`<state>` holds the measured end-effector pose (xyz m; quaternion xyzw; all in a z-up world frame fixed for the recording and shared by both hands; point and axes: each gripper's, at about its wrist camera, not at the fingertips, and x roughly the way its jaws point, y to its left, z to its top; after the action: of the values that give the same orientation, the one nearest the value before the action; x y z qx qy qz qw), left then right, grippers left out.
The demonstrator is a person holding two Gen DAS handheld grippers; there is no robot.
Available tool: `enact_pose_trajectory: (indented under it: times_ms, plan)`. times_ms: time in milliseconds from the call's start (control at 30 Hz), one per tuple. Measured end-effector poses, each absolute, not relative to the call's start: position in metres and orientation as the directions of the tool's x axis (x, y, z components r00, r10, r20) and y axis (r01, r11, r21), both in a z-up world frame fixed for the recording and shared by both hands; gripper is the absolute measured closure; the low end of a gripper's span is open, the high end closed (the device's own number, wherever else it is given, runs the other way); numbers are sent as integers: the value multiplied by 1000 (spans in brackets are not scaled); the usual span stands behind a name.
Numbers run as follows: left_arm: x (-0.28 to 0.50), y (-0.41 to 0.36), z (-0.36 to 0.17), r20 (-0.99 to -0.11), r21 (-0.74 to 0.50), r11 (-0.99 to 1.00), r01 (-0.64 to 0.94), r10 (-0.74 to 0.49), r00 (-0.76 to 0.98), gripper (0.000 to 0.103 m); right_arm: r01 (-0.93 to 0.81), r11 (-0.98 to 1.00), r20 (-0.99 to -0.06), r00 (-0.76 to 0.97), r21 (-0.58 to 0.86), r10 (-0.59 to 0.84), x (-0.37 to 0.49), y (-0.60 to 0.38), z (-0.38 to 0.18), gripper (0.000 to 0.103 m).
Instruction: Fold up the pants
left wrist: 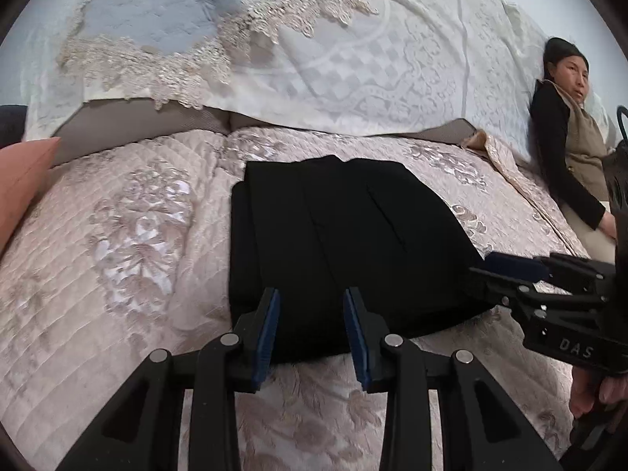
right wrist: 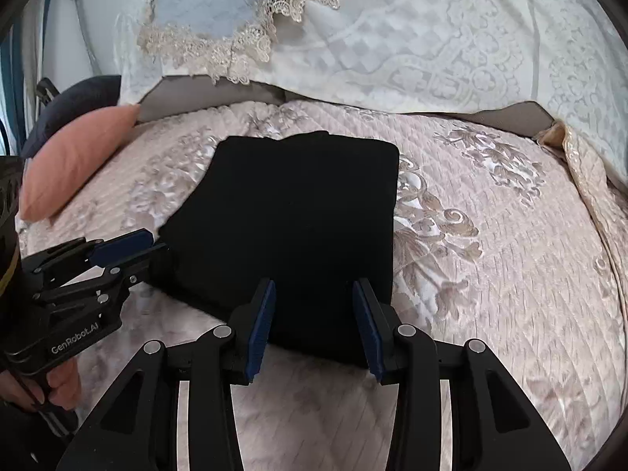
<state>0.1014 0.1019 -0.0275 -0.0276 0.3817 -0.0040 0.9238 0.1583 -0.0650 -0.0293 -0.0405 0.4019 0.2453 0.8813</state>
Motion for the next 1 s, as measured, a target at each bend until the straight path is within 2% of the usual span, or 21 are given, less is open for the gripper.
enact_pose_trajectory:
  times_ms: [467, 1000]
  plan:
    - [41, 83, -17, -721, -72, 995, -63, -9, 693, 67, -444, 888, -710, 588, 118, 388, 88, -78, -9, 60]
    - [21, 68, -34, -755, -51, 997, -64, 3, 655, 67, -432, 900, -742, 582, 66, 333, 61, -75, -33, 58]
